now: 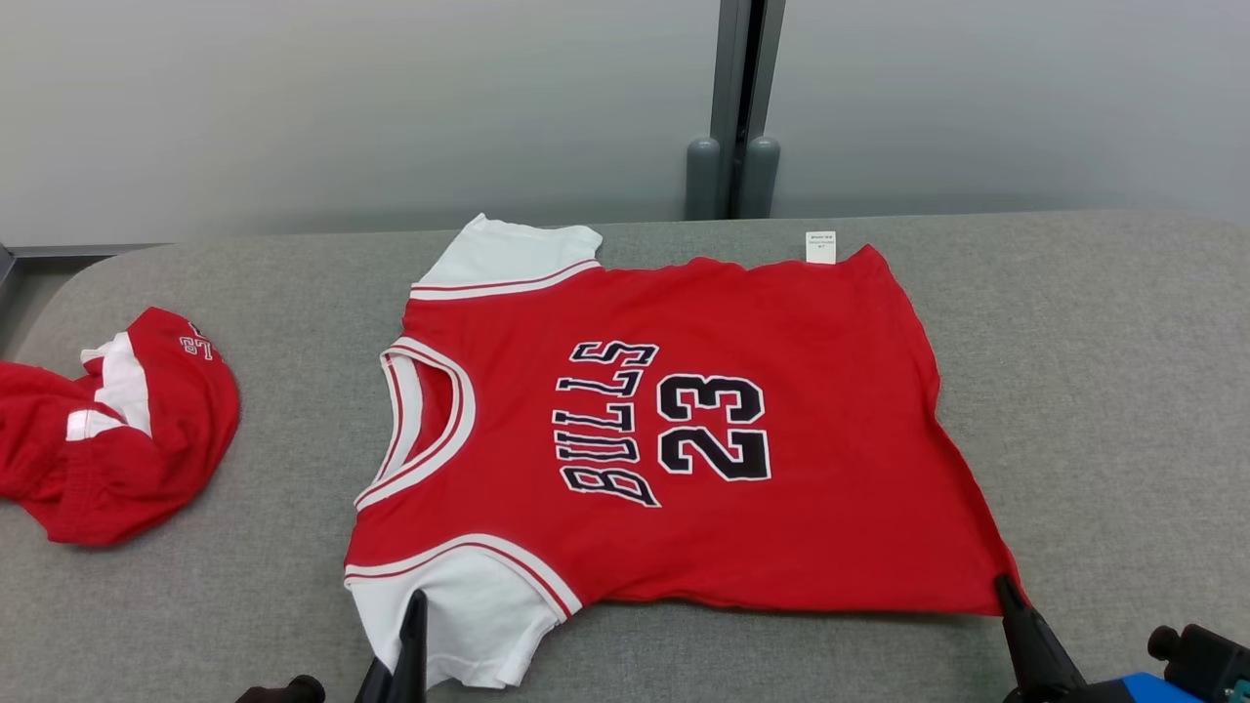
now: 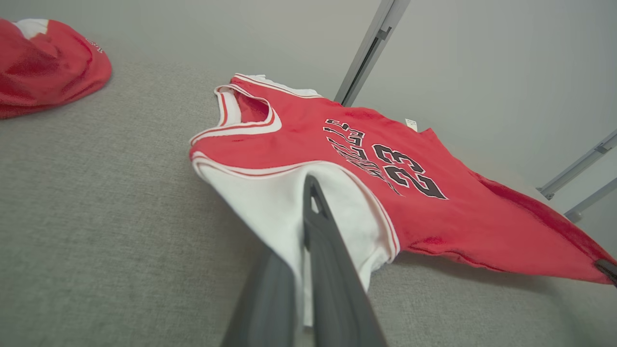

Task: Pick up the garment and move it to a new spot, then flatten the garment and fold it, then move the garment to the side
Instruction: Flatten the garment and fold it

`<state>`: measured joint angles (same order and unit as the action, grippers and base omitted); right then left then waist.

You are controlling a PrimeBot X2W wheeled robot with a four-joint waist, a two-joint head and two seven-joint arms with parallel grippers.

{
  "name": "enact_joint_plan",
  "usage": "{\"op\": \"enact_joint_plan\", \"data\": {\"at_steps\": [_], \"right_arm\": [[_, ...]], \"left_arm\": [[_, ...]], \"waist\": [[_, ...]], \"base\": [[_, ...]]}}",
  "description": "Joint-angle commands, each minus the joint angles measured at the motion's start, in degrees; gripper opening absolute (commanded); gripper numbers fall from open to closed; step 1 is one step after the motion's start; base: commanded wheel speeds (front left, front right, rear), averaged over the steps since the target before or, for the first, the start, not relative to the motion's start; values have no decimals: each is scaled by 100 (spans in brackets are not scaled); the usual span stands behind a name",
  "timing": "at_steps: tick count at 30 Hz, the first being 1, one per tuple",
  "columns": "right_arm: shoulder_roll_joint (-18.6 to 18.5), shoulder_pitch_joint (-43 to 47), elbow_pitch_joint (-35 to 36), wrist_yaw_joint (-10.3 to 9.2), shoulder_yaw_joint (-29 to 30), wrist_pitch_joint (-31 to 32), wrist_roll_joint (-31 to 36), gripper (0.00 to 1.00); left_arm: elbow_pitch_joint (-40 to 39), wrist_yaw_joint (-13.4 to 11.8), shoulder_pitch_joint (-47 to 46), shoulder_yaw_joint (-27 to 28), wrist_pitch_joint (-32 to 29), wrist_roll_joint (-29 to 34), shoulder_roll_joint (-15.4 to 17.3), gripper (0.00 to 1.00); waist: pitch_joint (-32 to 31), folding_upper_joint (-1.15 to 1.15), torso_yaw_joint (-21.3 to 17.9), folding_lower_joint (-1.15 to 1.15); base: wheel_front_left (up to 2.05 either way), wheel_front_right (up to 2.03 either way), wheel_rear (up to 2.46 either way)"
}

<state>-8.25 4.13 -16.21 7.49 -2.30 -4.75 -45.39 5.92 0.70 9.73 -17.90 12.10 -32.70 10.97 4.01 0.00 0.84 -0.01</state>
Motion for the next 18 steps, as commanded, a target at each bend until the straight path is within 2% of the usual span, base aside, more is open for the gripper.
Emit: {"op": "enact_joint_plan", "data": {"at_steps": [1,9,18], "right_arm": [[44,96,70,1,46,54,42,0],[377,-12,534,1,514,604,342,0],[517,-345,686,1,752,1068,198,0]], "left_arm": [[-36,-16,9,-35,-14,43,31,0],[-136,115,-300,-86,-115,20,95,0],[-16,243,-715,-67,-148,-47,157,0]], "waist": [[9,0,-2,1],[59,0,-22,1],[161,0,-66,1]], "base": [[0,0,0],[0,0,0],[0,0,0]]}}
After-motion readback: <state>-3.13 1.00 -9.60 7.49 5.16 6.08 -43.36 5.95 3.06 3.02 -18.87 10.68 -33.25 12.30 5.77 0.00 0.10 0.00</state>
